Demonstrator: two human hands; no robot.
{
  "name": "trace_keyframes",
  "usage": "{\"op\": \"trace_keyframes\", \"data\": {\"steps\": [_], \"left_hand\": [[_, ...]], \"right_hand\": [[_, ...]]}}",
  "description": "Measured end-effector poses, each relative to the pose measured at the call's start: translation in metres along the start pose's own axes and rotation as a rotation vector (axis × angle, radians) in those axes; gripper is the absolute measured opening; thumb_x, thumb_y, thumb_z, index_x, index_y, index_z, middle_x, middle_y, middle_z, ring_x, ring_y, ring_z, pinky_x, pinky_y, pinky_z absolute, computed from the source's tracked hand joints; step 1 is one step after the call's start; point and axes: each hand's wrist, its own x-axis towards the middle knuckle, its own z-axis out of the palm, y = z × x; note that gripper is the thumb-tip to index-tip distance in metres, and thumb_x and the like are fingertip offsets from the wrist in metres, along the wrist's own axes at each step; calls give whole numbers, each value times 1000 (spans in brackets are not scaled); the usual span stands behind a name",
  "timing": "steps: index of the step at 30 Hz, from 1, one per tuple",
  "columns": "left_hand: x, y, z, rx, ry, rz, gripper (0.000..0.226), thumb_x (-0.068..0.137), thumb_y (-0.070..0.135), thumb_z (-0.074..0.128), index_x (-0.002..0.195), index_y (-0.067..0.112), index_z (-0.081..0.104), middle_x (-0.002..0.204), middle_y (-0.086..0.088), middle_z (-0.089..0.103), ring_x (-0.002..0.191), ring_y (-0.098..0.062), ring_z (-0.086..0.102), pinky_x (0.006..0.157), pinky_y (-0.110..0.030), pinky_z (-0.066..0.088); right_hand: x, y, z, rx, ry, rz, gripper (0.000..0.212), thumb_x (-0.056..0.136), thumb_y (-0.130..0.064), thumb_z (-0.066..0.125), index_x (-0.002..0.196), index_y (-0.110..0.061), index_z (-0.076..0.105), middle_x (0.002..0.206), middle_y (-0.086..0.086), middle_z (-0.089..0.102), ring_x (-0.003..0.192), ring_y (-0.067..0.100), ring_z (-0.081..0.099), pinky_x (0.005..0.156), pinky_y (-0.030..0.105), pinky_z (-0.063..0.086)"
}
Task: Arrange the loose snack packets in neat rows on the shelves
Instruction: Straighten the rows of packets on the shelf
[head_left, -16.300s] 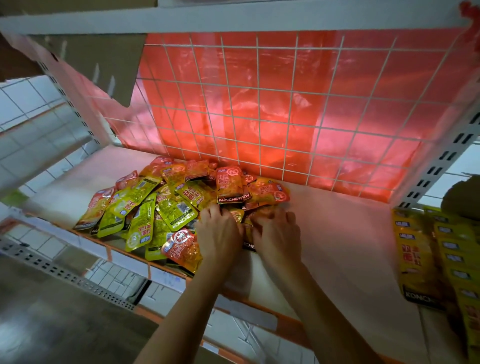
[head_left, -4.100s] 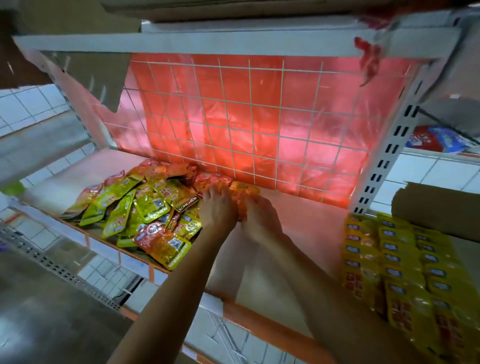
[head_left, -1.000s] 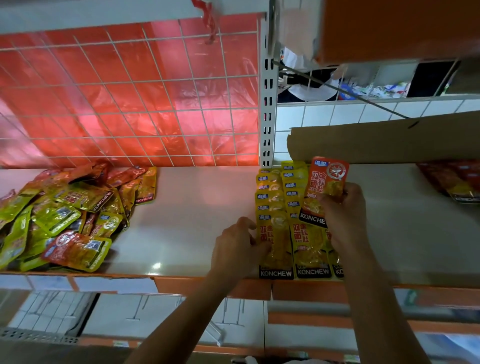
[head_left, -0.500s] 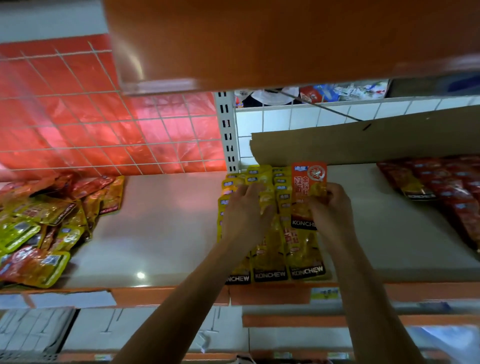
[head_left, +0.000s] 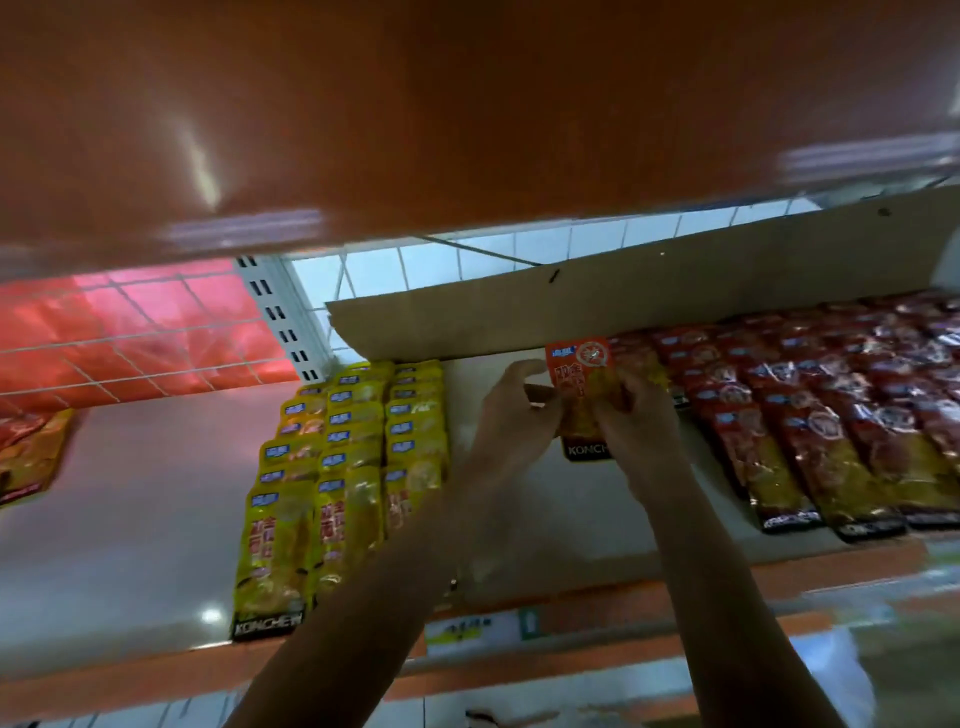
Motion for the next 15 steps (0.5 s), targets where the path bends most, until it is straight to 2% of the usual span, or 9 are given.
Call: {"op": "trace_keyframes", "data": {"steps": [2,4,6,8,10,12,15], "left_hand": [[6,1,19,-93,-16,-77,45,85,22,71,127,18,54,95,-1,71,82,-15,70,74,-33,59],[12,2,37,-149,-20,-134,42,84,19,72,123,16,58,90,2,71,80,-12,70,71,-28,58],[16,1,54,-180,8,-173,33,84,16,70,116,15,63,93,-1,72,84,-16,70,79,-35,59],[20,-1,69,-179,36,-195,30,83,16,71,113,16,65,95,-2,72,86,-17,70,81,-38,59],[23,-2,81,-122,54,-188,32,82,20,72,113,21,64,92,4,71,83,-12,69,71,-32,59],[26,-1,91,-74,72,-178,34,82,25,73,114,26,62,89,9,69,80,-6,67,61,-21,53],[32,2,100,-13,93,-156,36,83,26,72,116,27,60,80,16,65,73,2,62,52,-12,44]], "right_hand": [[7,6,-18,-39,-4,-1,22,84,-13,57,90,-33,62,85,-8,66,83,16,65,76,37,56],[12,13,-37,-105,24,-37,17,86,-18,57,99,-24,65,84,-4,65,81,15,64,69,34,54],[18,21,-54,-197,64,-95,21,88,-17,56,106,-19,66,81,-3,65,74,11,62,58,30,48],[24,28,-70,-299,128,-138,21,88,-12,55,107,-12,65,88,6,67,77,16,63,57,30,46],[30,34,-82,-369,159,-172,30,91,-12,55,120,-12,62,112,7,65,99,18,61,71,24,45],[35,38,-89,-419,153,-185,40,92,-11,55,132,-11,55,130,8,58,120,23,52,93,29,40],[39,41,-94,-463,148,-215,41,92,-9,55,133,-10,54,133,8,56,125,25,50,98,31,39]]}}
